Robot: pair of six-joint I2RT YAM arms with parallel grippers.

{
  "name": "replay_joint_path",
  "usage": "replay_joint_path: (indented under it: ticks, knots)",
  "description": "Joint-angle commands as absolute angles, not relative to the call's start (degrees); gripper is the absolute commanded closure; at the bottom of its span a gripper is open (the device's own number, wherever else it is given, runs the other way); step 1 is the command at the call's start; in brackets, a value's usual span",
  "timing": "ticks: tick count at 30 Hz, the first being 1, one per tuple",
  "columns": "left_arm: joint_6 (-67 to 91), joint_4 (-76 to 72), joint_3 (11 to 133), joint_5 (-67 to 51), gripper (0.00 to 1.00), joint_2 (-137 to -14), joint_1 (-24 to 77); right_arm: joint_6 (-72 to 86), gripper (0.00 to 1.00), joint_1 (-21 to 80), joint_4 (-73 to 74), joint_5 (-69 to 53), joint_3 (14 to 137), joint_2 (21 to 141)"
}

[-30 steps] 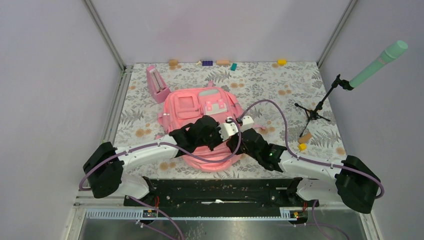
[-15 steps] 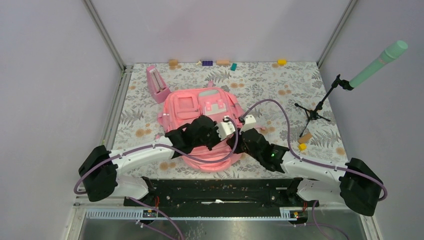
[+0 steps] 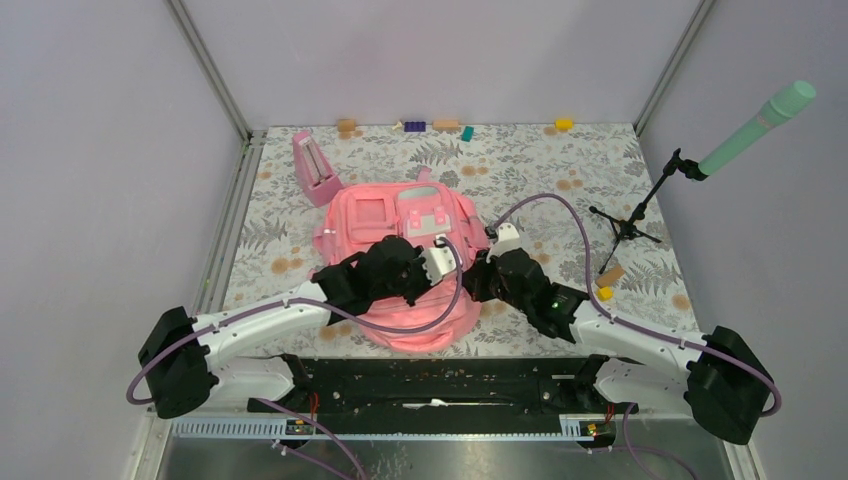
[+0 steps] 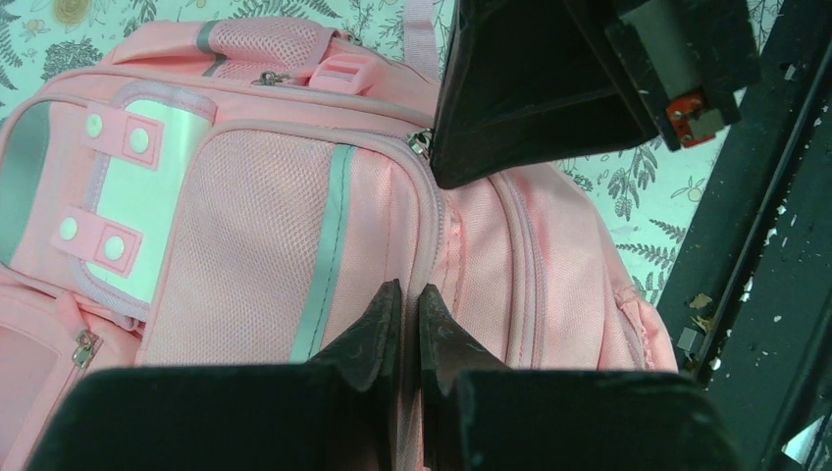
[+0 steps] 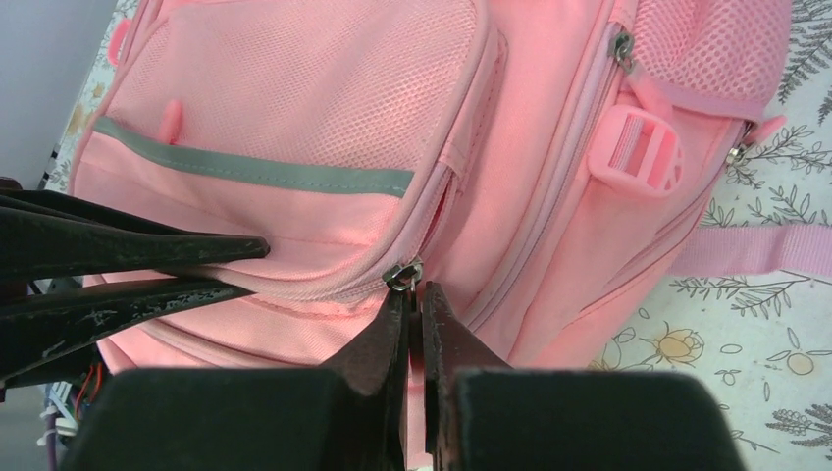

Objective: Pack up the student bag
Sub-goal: Zip the student bag at the center of the board.

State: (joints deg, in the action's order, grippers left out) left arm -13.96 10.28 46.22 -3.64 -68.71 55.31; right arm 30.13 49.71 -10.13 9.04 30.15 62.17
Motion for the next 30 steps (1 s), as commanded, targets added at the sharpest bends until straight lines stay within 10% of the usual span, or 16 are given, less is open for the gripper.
replay_joint_path:
  ticks: [1, 23, 30]
  knots:
    - [-12.9, 12.1, 46.7, -4.9, 1.00, -63.7, 55.5, 25.1, 1.00, 46.2, -2.9, 13.0, 31.1, 62.4]
    - [-16.9, 12.4, 48.2, -4.0, 1.00, -61.2, 55.6, 18.1, 1.00, 27.2, 7.7, -10.1, 49.4, 82.5]
    - [-19.6, 8.7, 51.7, -2.8, 1.00, -67.2, 55.0, 19.6, 1.00, 24.1, 9.2, -1.3, 49.0, 78.1]
